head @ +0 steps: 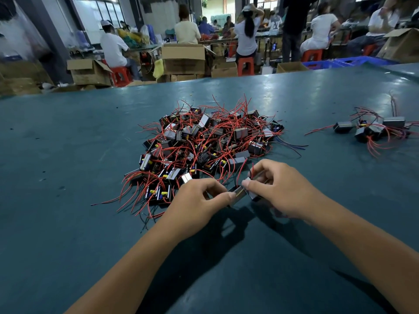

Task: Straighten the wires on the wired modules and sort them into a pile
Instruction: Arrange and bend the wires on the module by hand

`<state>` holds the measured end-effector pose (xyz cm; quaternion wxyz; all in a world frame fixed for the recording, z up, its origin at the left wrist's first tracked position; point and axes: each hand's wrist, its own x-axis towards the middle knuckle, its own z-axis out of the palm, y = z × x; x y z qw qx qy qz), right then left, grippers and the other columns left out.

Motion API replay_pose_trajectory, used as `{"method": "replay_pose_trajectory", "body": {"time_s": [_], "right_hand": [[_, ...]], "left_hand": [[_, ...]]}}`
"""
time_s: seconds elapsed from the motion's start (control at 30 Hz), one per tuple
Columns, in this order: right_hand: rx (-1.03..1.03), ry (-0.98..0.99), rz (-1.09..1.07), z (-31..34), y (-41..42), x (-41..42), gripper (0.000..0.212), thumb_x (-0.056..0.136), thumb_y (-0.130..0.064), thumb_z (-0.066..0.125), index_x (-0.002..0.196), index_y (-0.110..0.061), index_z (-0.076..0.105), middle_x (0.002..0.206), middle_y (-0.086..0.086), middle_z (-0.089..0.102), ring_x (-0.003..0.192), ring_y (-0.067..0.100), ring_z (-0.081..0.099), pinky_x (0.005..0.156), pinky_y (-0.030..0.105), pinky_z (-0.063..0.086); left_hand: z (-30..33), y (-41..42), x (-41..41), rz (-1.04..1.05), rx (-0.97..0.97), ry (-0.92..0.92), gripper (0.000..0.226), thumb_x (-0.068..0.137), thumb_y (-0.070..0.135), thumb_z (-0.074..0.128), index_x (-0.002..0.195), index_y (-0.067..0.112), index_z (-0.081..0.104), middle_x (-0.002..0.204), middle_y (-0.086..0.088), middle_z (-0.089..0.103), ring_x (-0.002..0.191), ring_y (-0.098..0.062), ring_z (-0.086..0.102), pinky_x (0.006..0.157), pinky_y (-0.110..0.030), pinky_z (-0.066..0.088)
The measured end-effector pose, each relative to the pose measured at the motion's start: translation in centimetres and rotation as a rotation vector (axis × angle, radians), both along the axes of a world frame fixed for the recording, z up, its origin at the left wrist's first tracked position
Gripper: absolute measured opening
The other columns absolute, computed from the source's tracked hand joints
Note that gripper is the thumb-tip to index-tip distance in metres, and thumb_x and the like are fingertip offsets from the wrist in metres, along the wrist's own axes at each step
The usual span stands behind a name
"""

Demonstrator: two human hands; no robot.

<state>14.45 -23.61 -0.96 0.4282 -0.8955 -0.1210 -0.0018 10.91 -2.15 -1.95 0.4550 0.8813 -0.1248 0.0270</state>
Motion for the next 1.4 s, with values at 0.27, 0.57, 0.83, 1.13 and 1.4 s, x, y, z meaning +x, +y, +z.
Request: {"method": "replay_pose_trajectory", "body": {"time_s": [0.27,0.57,0.83,1.13,1.4], "right_hand": [[0.249,0.027,-0.044,0.1,0.9,-0.6,0.012,0.090,-0.037,0.069,0.088,-0.027,0.062,0.079,0.000,0.071,0.063,0.016,0.069,0.057,0.030,0.048],[0.577,0.217,-0.011,-0.3,2.0,-1.2,0.026,0.084,-0.027,0.077,0.101,-0.013,0.063,0.077,0.008,0.069,0.061,0.016,0.068,0.054,0.028,0.054],[0.609,0.276,-0.048,0.8,-0.1,0.5,0.016,0.082,-0.009,0.077,0.092,-0.009,0.065,0.067,0.002,0.064,0.058,0.017,0.064,0.054,0.030,0.057],[0.512,0.109,-0.467,3.3,-8.9,7.2,0.015,0.088,-0.007,0.071,0.079,-0.002,0.061,0.085,0.020,0.064,0.057,0.018,0.061,0.043,0.019,0.052],[-0.074,-0.149,-0.703,5.1,-14.9,10.6,0.085,0.087,-0.046,0.067,0.152,-0.010,0.025,0.159,0.018,0.025,0.144,0.034,0.031,0.116,0.045,0.028]], "left_hand": [[0.0,-1.5,-0.7,0.095,-0.389,0.207,0.023,0.088,0.044,0.072,0.074,0.025,0.073,0.057,0.013,0.055,0.048,-0.001,0.044,0.053,-0.021,0.032],[-0.3,-2.8,-1.3,0.147,-0.088,-0.121,0.036,0.079,0.054,0.076,0.082,0.022,0.061,0.070,-0.001,0.062,0.057,-0.003,0.046,0.055,-0.024,0.040],[-0.1,-2.8,-1.4,-0.049,-0.199,-0.037,0.031,0.090,0.055,0.063,0.095,0.025,0.065,0.070,0.013,0.059,0.060,-0.002,0.050,0.057,-0.017,0.039],[0.1,-2.5,-0.7,0.032,-0.517,0.160,0.043,0.084,0.058,0.058,0.083,0.016,0.069,0.069,-0.005,0.054,0.049,-0.010,0.038,0.046,-0.019,0.030],[0.1,-1.9,-0.6,-0.041,-0.491,0.189,0.038,0.088,0.053,0.060,0.080,0.017,0.071,0.063,0.000,0.053,0.047,-0.008,0.039,0.045,-0.018,0.033]]}}
